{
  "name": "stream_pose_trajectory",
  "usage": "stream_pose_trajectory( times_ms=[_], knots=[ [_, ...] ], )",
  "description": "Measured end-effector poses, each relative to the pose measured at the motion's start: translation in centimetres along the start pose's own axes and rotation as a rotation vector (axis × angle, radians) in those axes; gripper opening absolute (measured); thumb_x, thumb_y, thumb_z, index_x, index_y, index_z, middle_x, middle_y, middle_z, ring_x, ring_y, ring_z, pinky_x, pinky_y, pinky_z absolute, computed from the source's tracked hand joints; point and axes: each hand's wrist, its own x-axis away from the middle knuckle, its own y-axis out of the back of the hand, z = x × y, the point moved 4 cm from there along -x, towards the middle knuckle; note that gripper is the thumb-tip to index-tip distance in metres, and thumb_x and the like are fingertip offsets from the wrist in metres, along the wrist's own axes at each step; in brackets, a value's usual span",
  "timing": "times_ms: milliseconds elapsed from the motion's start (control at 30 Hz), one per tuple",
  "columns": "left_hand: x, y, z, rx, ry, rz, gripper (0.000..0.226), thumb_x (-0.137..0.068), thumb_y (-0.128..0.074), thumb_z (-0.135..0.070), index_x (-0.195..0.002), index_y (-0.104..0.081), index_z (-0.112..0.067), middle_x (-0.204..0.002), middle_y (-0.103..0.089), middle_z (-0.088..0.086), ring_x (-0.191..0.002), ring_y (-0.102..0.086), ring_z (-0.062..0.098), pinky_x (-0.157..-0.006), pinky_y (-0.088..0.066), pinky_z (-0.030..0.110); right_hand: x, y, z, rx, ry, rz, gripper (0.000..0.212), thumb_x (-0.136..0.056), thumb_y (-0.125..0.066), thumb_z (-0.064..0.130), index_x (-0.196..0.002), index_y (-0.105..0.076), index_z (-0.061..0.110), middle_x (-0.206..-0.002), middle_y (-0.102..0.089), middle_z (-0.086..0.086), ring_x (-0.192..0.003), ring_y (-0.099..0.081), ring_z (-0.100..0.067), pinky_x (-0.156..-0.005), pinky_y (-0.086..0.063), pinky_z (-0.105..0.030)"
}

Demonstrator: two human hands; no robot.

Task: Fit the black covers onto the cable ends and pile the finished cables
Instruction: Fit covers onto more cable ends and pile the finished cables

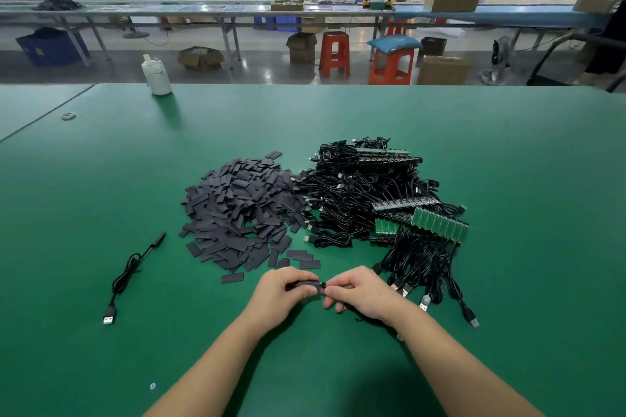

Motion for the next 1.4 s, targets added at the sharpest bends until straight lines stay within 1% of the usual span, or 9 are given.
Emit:
stream_pose_trajectory(
  times_ms=[267,367,567,667,800,933,1133,1267,1400],
  knots=[
    [-0.1,-0.6,-0.1,0.038,0.009,0.019,0.024,-0.082,-0.079,-0.018,-0.095,-0.075,-0.039,-0.086,-0.071,-0.016,-0.082,-0.068,0.005,-0.083,-0.057,0.036,0.4,-0.2,0.5,0.061,0.004,-0.005,0.021,-0.099,-0.06,0.023,-0.085,-0.076,0.022,-0.086,-0.078,0.003,-0.068,-0.062,-0.002,-0.071,-0.051,-0.016],
    [-0.1,-0.8,-0.1,0.051,0.013,0.017,0.022,-0.081,-0.079,-0.017,-0.097,-0.077,-0.033,-0.088,-0.072,-0.01,-0.083,-0.068,0.006,-0.083,-0.058,0.037,0.4,-0.2,0.4,0.057,-0.006,-0.006,0.022,-0.099,-0.06,0.022,-0.084,-0.075,0.023,-0.085,-0.077,0.003,-0.068,-0.062,-0.003,-0.071,-0.051,-0.016],
    [-0.1,-0.7,-0.3,0.008,0.001,0.022,0.022,-0.081,-0.079,-0.02,-0.098,-0.076,-0.034,-0.09,-0.071,-0.012,-0.086,-0.066,0.003,-0.085,-0.055,0.03,0.6,-0.2,0.6,0.074,-0.025,-0.014,0.024,-0.1,-0.057,0.029,-0.084,-0.074,0.023,-0.085,-0.077,0.005,-0.067,-0.061,-0.002,-0.068,-0.047,-0.014],
    [-0.1,-0.6,-0.4,-0.081,-0.014,0.002,0.019,-0.081,-0.079,-0.028,-0.096,-0.073,-0.04,-0.09,-0.072,-0.018,-0.087,-0.065,-0.002,-0.082,-0.051,0.021,0.5,-0.3,0.8,0.085,-0.027,-0.036,0.024,-0.101,-0.056,0.025,-0.083,-0.072,0.022,-0.078,-0.076,0.006,-0.062,-0.059,-0.002,-0.063,-0.047,-0.014],
    [-0.3,-0.3,-0.6,-0.424,-0.061,-0.036,0.03,-0.086,-0.066,-0.052,-0.111,-0.067,-0.037,-0.101,-0.072,-0.017,-0.093,-0.064,0.003,-0.082,-0.051,0.027,0.1,-0.5,0.8,0.146,-0.026,-0.094,0.026,-0.099,-0.057,0.022,-0.077,-0.068,0.024,-0.068,-0.071,0.008,-0.055,-0.058,-0.001,-0.059,-0.046,-0.013],
    [-0.3,-0.4,-0.8,-0.623,-0.154,-0.035,0.033,-0.09,-0.054,-0.058,-0.114,-0.064,-0.037,-0.104,-0.072,-0.014,-0.093,-0.064,0.009,-0.076,-0.051,0.029,0.0,-0.4,0.9,0.311,0.004,-0.137,0.028,-0.098,-0.055,0.026,-0.073,-0.066,0.027,-0.068,-0.072,0.005,-0.055,-0.06,0.0,-0.063,-0.05,-0.017],
    [-0.3,-0.4,-0.6,-0.631,-0.194,-0.025,0.031,-0.093,-0.052,-0.055,-0.113,-0.065,-0.035,-0.103,-0.072,-0.009,-0.093,-0.064,0.012,-0.079,-0.051,0.031,0.3,-0.6,1.3,0.379,0.026,-0.147,0.026,-0.1,-0.054,0.024,-0.078,-0.068,0.023,-0.07,-0.071,0.003,-0.055,-0.058,-0.003,-0.07,-0.055,-0.027],
    [-0.4,-0.6,-0.8,-0.692,-0.206,-0.028,0.031,-0.095,-0.05,-0.054,-0.114,-0.064,-0.034,-0.098,-0.07,-0.007,-0.09,-0.063,0.015,-0.076,-0.05,0.031,0.3,-0.6,1.5,0.432,0.018,-0.144,0.027,-0.101,-0.054,0.025,-0.083,-0.072,0.015,-0.076,-0.074,-0.001,-0.063,-0.063,-0.014,-0.072,-0.056,-0.031],
    [-0.3,-0.9,-0.8,-0.694,-0.161,-0.011,0.033,-0.098,-0.048,-0.048,-0.124,-0.061,-0.032,-0.103,-0.067,-0.007,-0.095,-0.063,0.015,-0.081,-0.051,0.032,0.1,-0.7,1.4,0.414,0.0,-0.169,0.027,-0.1,-0.054,0.025,-0.078,-0.069,0.021,-0.069,-0.07,0.005,-0.061,-0.062,-0.013,-0.072,-0.056,-0.031]
  ],
)
